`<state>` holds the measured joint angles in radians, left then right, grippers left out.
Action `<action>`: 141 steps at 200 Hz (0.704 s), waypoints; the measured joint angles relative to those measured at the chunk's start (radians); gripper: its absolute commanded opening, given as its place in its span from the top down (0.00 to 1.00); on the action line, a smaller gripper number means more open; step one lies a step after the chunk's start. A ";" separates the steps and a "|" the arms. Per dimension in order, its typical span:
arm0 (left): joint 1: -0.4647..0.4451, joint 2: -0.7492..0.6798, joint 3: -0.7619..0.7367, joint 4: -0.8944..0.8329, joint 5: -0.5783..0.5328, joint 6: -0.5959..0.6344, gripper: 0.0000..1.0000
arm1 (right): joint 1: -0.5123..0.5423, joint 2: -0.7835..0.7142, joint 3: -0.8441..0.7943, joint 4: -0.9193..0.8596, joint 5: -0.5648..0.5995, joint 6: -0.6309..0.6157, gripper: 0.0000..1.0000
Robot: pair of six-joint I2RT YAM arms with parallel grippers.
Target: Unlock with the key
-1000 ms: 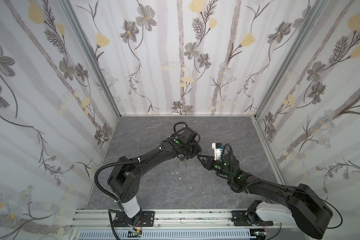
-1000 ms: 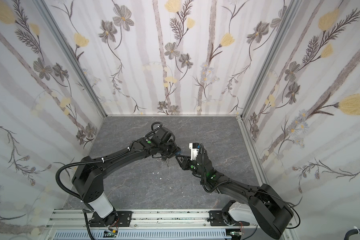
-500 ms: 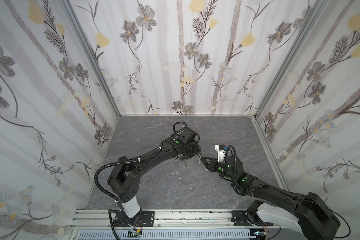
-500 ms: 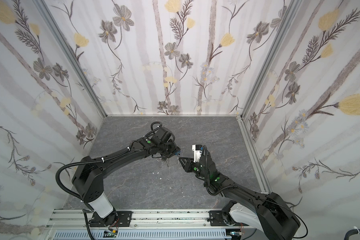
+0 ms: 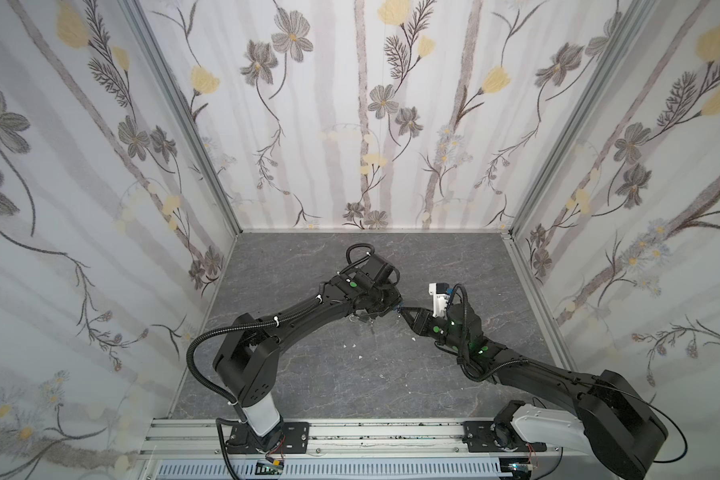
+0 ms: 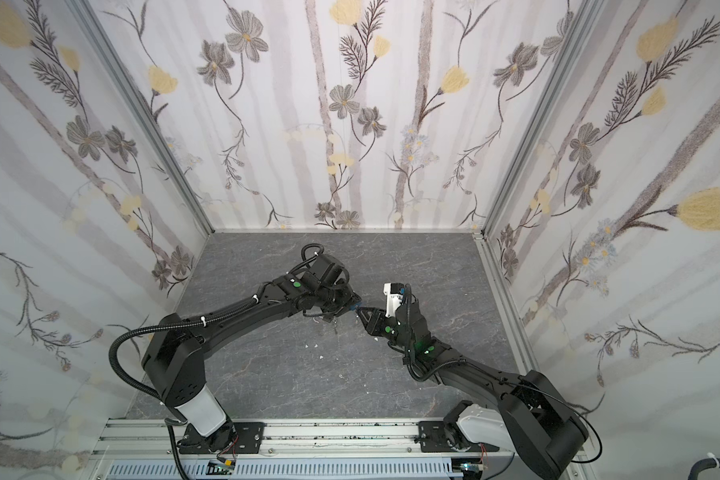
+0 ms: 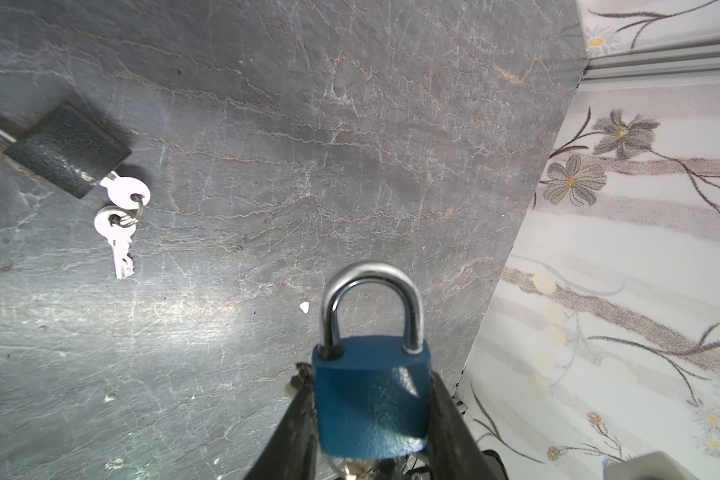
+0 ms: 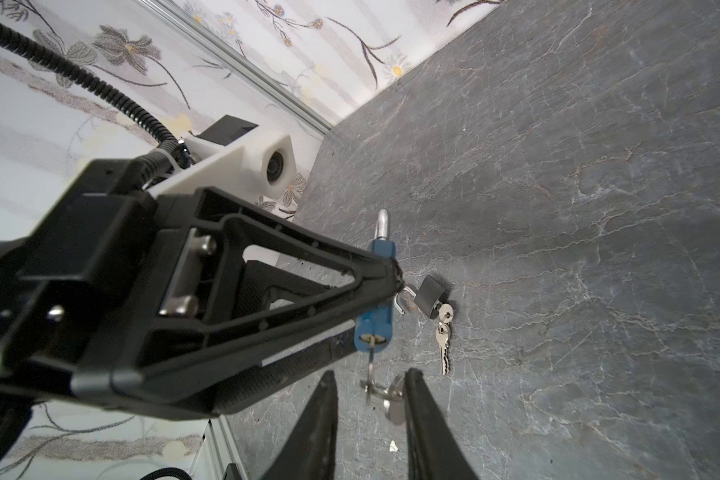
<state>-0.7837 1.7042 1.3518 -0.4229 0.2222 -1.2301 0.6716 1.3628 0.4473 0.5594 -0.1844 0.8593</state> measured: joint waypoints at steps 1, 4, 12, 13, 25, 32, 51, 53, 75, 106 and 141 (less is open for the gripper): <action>0.000 0.000 0.000 0.000 0.000 0.000 0.83 | 0.000 0.001 0.000 0.001 0.000 0.000 0.75; 0.000 0.000 0.000 0.000 0.000 0.000 0.83 | 0.000 0.004 0.001 0.002 0.000 0.003 0.75; 0.000 0.000 0.000 0.001 0.000 0.000 0.83 | -0.001 0.010 0.003 0.003 -0.002 0.006 0.75; 0.000 0.000 0.000 0.001 0.000 0.000 0.83 | -0.001 0.011 0.003 0.003 -0.002 0.006 0.75; 0.000 0.000 0.000 0.000 0.000 0.000 0.83 | -0.003 0.020 0.007 0.014 -0.013 0.012 0.75; 0.000 0.000 0.000 0.001 0.000 0.000 0.83 | -0.003 0.025 0.008 0.020 -0.019 0.012 0.77; 0.000 0.000 0.000 0.001 0.000 0.000 0.83 | -0.003 0.031 0.008 0.031 -0.027 0.015 0.83; 0.000 0.000 0.000 0.001 0.000 0.000 0.83 | -0.003 0.032 0.008 0.032 -0.027 0.016 0.83; 0.000 0.000 0.000 0.001 0.001 0.000 0.83 | -0.006 0.041 0.008 0.042 -0.030 0.022 0.89; 0.000 0.000 0.000 0.001 -0.003 0.000 0.85 | -0.011 0.063 0.013 0.066 -0.042 0.037 0.99; -0.001 -0.004 -0.008 0.017 -0.019 0.001 0.86 | -0.026 0.090 0.021 0.089 -0.061 0.051 1.00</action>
<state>-0.7845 1.7004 1.3437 -0.4061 0.2028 -1.2293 0.6456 1.4532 0.4683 0.6487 -0.2451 0.9104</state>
